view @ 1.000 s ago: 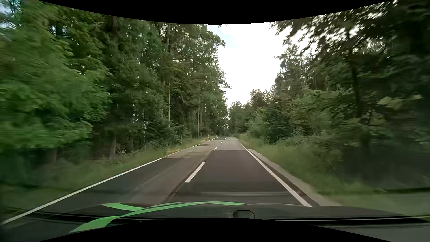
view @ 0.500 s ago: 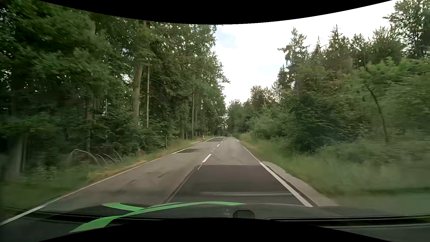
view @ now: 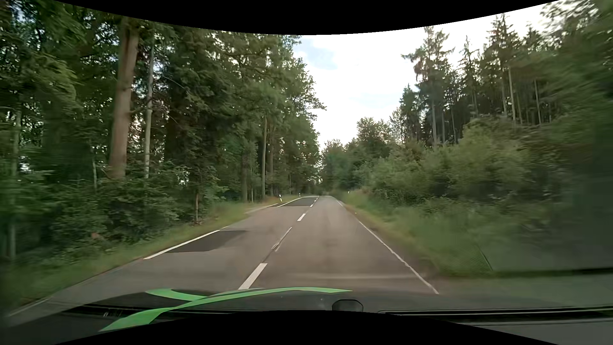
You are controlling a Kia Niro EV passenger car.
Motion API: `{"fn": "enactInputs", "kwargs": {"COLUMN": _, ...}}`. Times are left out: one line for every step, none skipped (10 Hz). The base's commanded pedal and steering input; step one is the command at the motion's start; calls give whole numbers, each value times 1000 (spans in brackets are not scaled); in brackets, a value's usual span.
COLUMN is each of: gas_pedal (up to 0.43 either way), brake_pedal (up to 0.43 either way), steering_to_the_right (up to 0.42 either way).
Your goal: Follow the waypoints while adhering to traffic rules and regulations
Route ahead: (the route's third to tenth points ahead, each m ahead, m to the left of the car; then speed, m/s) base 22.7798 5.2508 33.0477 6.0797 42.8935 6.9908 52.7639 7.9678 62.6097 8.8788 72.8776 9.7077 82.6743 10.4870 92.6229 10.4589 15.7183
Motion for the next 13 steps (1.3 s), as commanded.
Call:
{"fn": "enactInputs", "kwargs": {"gas_pedal": 177, "brake_pedal": 0, "steering_to_the_right": 1}}
{"fn": "enactInputs", "kwargs": {"gas_pedal": 169, "brake_pedal": 0, "steering_to_the_right": -1}}
{"fn": "enactInputs", "kwargs": {"gas_pedal": 169, "brake_pedal": 0, "steering_to_the_right": -1}}
{"fn": "enactInputs", "kwargs": {"gas_pedal": 169, "brake_pedal": 0, "steering_to_the_right": -1}}
{"fn": "enactInputs", "kwargs": {"gas_pedal": 169, "brake_pedal": 0, "steering_to_the_right": -1}}
{"fn": "enactInputs", "kwargs": {"gas_pedal": 169, "brake_pedal": 0, "steering_to_the_right": -1}}
{"fn": "enactInputs", "kwargs": {"gas_pedal": 169, "brake_pedal": 0, "steering_to_the_right": -1}}
{"fn": "enactInputs", "kwargs": {"gas_pedal": 169, "brake_pedal": 0, "steering_to_the_right": -1}}
{"fn": "enactInputs", "kwargs": {"gas_pedal": 169, "brake_pedal": 0, "steering_to_the_right": -1}}
{"fn": "enactInputs", "kwargs": {"gas_pedal": 169, "brake_pedal": 0, "steering_to_the_right": -1}}
{"fn": "enactInputs", "kwargs": {"gas_pedal": 169, "brake_pedal": 0, "steering_to_the_right": -1}}
{"fn": "enactInputs", "kwargs": {"gas_pedal": 169, "brake_pedal": 0, "steering_to_the_right": -1}}
{"fn": "enactInputs", "kwargs": {"gas_pedal": 169, "brake_pedal": 0, "steering_to_the_right": -1}}
